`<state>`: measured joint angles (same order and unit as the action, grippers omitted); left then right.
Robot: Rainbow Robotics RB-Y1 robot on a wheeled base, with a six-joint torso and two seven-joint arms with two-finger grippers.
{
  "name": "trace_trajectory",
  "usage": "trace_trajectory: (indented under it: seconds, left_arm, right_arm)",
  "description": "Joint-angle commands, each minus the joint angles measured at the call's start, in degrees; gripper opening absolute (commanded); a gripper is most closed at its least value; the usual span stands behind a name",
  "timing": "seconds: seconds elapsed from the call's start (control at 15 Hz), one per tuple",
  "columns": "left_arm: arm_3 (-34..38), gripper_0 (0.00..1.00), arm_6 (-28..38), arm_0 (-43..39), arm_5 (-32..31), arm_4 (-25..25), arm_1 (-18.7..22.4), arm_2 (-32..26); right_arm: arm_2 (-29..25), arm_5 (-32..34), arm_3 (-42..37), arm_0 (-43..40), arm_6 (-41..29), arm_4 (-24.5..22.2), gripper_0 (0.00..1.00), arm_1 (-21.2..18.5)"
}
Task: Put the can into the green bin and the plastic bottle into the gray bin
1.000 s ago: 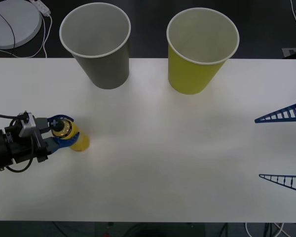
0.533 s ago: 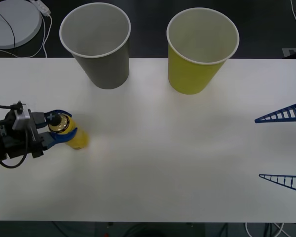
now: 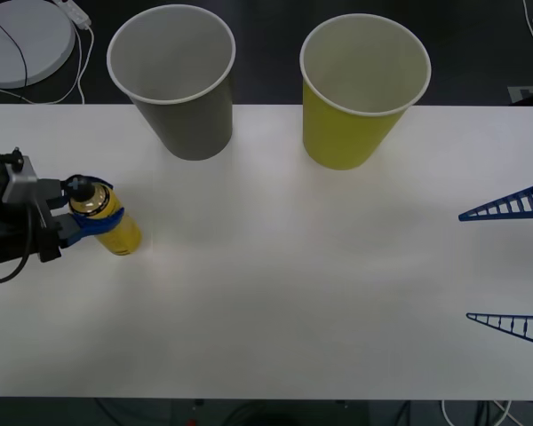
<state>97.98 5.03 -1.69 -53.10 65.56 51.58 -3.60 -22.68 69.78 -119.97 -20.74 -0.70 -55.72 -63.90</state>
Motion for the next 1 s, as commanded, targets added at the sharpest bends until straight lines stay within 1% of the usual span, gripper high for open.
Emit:
trace_trajectory:
  seconds: [0.07,0.2,0.33,0.53,0.67,1.0]
  left_arm:
    - [1.08,0.00,1.65,-0.15,3.44,-0.08,1.77,0.00]
    - [2.31,0.00,2.79,-1.03,6.25,-0.52,3.53,0.08]
    - [5.91,0.00,6.66,-3.06,10.03,-0.52,5.20,0.00]
    - [11.54,0.00,14.13,-5.87,16.01,2.30,8.01,0.00]
    - [12.94,0.00,18.00,-6.22,17.41,3.44,10.04,-0.09]
    - [15.31,0.00,28.90,-6.13,17.50,7.39,15.92,-1.94]
  right_arm:
    - [0.00,0.00,0.00,0.00,0.00,0.00,1.00,0.00]
    - [0.00,0.00,0.00,0.00,0.00,0.00,1.00,0.00]
    - [0.00,0.00,0.00,0.00,0.00,0.00,1.00,0.00]
    - [0.00,0.00,0.00,0.00,0.00,0.00,1.00,0.00]
    - [0.00,0.00,0.00,0.00,0.00,0.00,1.00,0.00]
    - [0.00,0.00,0.00,0.00,0.00,0.00,1.00,0.00]
